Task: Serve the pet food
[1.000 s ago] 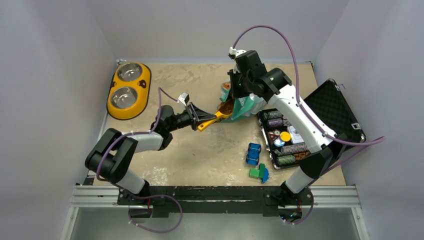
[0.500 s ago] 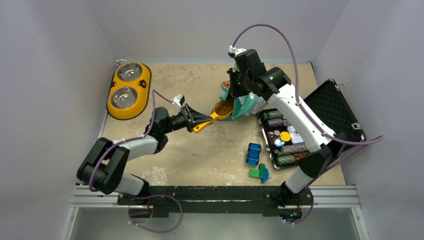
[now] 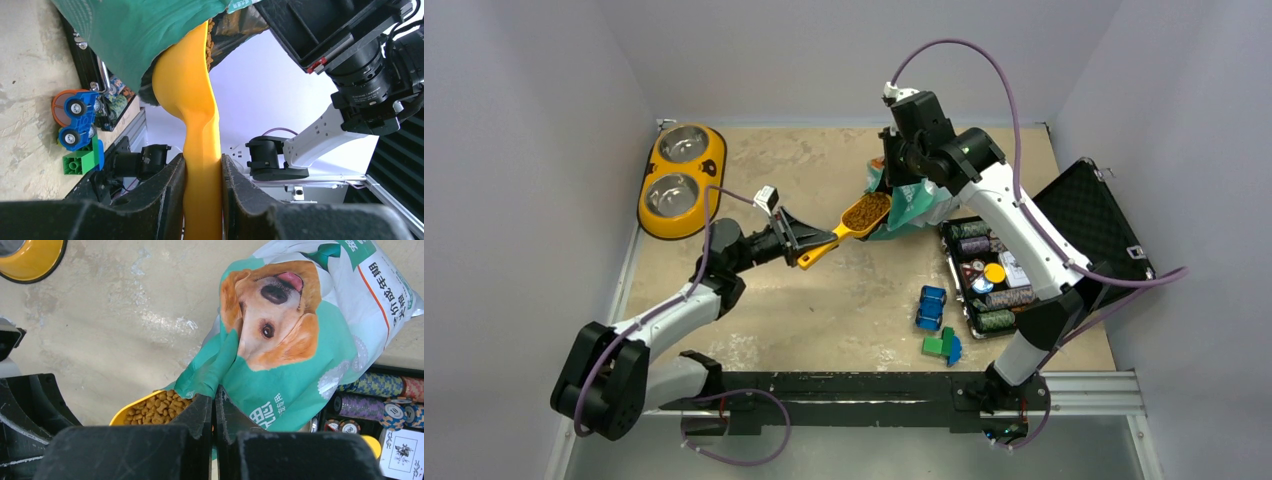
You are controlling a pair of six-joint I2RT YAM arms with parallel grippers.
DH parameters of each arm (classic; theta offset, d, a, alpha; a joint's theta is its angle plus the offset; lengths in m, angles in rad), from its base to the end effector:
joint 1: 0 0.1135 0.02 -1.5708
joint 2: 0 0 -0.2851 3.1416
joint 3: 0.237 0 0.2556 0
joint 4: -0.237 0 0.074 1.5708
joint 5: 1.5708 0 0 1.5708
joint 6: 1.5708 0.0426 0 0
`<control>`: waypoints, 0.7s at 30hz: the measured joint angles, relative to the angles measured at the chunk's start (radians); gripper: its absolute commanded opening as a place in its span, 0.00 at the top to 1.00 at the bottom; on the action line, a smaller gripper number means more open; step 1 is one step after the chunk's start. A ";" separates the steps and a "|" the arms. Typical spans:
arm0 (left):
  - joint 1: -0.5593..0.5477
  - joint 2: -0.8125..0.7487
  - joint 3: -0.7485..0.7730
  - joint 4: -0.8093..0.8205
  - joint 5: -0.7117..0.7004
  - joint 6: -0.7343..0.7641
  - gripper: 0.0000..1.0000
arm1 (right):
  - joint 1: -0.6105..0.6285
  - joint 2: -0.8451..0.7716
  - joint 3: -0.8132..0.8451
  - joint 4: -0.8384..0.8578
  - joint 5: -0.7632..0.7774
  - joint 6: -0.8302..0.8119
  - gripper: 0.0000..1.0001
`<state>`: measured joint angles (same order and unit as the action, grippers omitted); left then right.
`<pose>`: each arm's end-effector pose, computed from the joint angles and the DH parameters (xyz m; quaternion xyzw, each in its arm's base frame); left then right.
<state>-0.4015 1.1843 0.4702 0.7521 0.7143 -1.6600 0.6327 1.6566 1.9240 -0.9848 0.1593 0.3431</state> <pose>0.2153 -0.1217 0.2642 -0.1788 0.6736 -0.7036 0.1391 0.2908 0.2049 0.4448 -0.0983 0.9027 0.1294 0.3984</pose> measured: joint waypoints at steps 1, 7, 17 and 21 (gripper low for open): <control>0.002 -0.012 -0.002 -0.014 0.000 0.003 1.00 | 0.000 0.007 0.013 -0.006 0.006 0.003 1.00; 0.008 -0.094 -0.024 -0.085 -0.009 0.023 1.00 | -0.013 0.041 0.084 -0.048 0.024 0.019 1.00; 0.015 -0.209 -0.037 -0.173 -0.025 0.033 1.00 | -0.032 0.058 0.120 -0.074 0.029 0.033 1.00; 0.015 -0.214 -0.037 -0.174 -0.027 0.032 1.00 | -0.032 0.059 0.126 -0.084 0.029 0.034 1.00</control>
<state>-0.3862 0.9707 0.4335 0.5785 0.6872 -1.6279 0.6010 1.7157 2.0499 -1.0687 0.1883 0.3771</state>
